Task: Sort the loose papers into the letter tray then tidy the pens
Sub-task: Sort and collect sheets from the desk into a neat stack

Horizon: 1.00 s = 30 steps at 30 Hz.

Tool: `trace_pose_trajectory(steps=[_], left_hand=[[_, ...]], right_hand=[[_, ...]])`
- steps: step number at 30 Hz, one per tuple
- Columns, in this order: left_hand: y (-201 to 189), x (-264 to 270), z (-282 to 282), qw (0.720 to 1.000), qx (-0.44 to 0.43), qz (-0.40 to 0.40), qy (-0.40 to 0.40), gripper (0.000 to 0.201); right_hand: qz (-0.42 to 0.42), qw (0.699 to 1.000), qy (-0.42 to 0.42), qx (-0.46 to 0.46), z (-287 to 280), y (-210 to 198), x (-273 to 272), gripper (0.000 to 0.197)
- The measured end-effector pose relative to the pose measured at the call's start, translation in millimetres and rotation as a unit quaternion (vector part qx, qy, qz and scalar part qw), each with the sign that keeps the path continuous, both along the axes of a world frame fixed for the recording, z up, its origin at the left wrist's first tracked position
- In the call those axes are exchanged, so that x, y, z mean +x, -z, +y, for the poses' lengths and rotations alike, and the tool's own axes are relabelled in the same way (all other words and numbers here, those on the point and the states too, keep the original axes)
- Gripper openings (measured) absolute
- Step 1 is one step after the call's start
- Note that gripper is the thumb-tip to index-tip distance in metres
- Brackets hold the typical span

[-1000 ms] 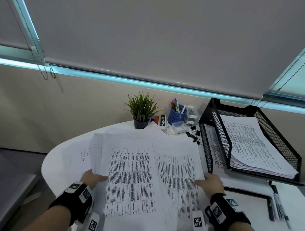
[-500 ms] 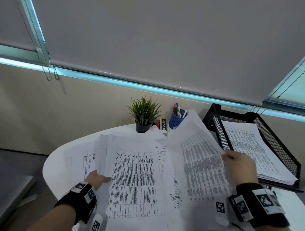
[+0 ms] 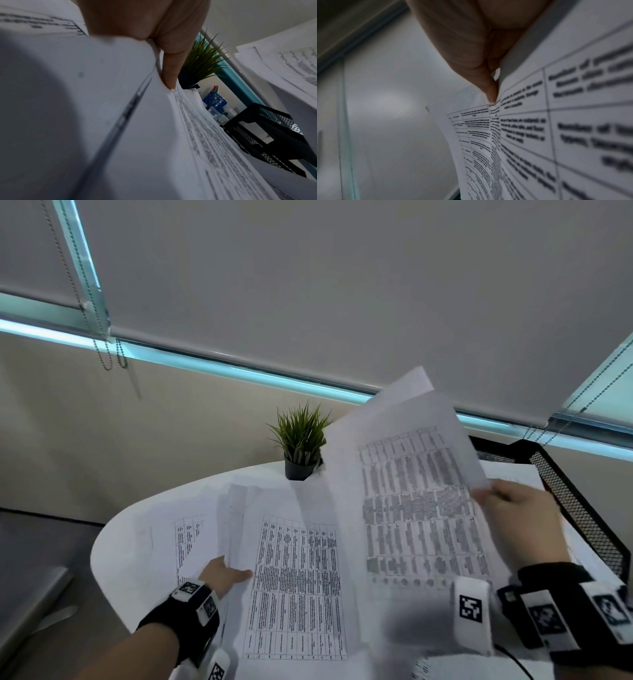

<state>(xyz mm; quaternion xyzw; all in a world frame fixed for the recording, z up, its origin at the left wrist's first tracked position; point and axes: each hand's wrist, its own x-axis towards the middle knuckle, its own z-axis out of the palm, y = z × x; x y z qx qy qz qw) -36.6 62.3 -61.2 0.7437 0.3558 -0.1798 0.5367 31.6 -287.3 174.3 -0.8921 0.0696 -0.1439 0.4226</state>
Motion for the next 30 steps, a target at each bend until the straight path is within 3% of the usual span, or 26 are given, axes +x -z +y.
trace_pose_trajectory(steps=[4,11,14,19,23,26,28,30], left_hand=[[4.2,1.7,-1.8,1.0,-0.006,-0.008,-0.003,0.079],[12.8,3.8,2.8,0.999,-0.037,-0.023,-0.031,0.073],[11.2,3.6,3.0,0.998,-0.048,-0.022,-0.033,0.075],[12.3,4.8,5.0,0.998,-0.05,-0.013,-0.024,0.083],[12.0,7.1,2.3,0.998,-0.064,-0.013,0.002,0.113],[16.1,7.0,-1.8,0.998,-0.054,-0.021,0.011,0.096],[17.3,6.9,-3.1,0.999,-0.046,-0.022,0.015,0.081],[17.7,7.1,-3.5,0.999,-0.043,-0.015,0.014,0.076]], right_hand=[[0.108,0.993,-0.027,0.048,11.0,50.9,1.4,0.021],[0.234,0.968,0.008,0.094,21.5,150.5,-1.6,0.047],[0.266,0.96,-0.001,0.091,16.7,177.4,1.1,0.031],[0.296,0.954,-0.027,0.036,13.5,194.1,7.0,0.005],[0.35,0.935,-0.018,-0.054,14.8,204.6,13.6,0.02],[0.334,0.938,0.04,-0.08,11.6,210.4,14.5,0.028],[0.32,0.941,0.068,-0.091,9.2,209.8,14.6,0.012],[0.312,0.941,0.096,-0.094,2.3,209.6,15.7,0.023]])
